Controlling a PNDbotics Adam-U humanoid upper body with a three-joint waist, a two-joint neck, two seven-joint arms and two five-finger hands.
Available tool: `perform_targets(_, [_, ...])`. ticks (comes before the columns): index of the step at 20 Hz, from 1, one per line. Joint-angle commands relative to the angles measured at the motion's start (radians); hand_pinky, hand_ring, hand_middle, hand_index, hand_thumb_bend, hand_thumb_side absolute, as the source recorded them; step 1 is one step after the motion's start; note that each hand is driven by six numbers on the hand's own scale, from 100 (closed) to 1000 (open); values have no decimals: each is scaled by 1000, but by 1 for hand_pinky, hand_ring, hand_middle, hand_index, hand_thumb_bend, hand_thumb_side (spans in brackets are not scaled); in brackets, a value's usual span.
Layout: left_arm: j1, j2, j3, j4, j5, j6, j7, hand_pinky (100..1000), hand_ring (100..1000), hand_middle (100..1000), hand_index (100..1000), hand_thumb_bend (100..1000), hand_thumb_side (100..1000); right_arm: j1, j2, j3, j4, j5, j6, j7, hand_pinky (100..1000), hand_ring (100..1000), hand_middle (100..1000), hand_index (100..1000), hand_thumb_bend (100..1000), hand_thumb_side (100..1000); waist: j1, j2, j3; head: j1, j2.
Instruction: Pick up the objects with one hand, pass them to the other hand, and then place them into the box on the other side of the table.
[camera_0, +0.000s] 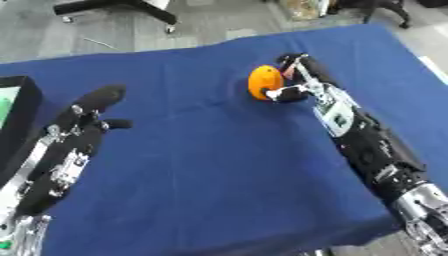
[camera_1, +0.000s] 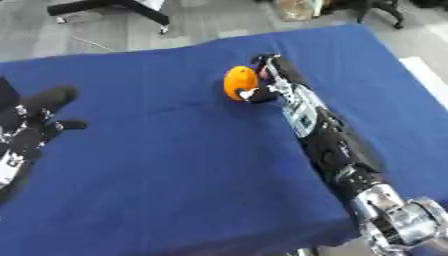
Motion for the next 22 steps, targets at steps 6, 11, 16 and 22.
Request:
perform_targets(6, [-8, -5, -2, -13, -2, -5, -19, 816, 1000, 920, 910, 100, 651, -25, 11, -6, 14, 34, 4, -19, 584, 353, 579, 762, 453, 207, 2, -6, 6, -14, -3])
perform_targets(11, [-8, -6, -1, -14, -1, -4, -21, 815, 1000, 919, 911, 100, 652, -24, 15, -6, 5, 43, 5, -36, 556, 295, 466, 605, 287, 108, 3, -5, 7, -18, -3])
perform_targets(16, [-7, -6, 0, -10, -2, -2, -16, 814, 1000, 918, 910, 100, 656, -18, 10, 1, -38, 24, 6, -120, 510, 236, 396, 385, 100, 100, 2, -6, 5, -16, -3])
perform_targets(22, [-4, -4, 6, 18, -16, 12, 9, 808, 1000, 910, 907, 100, 661, 1, -2, 44, -201, -25, -7, -192, 502, 238, 380, 325, 100, 100, 0, -7, 0, -12, -3])
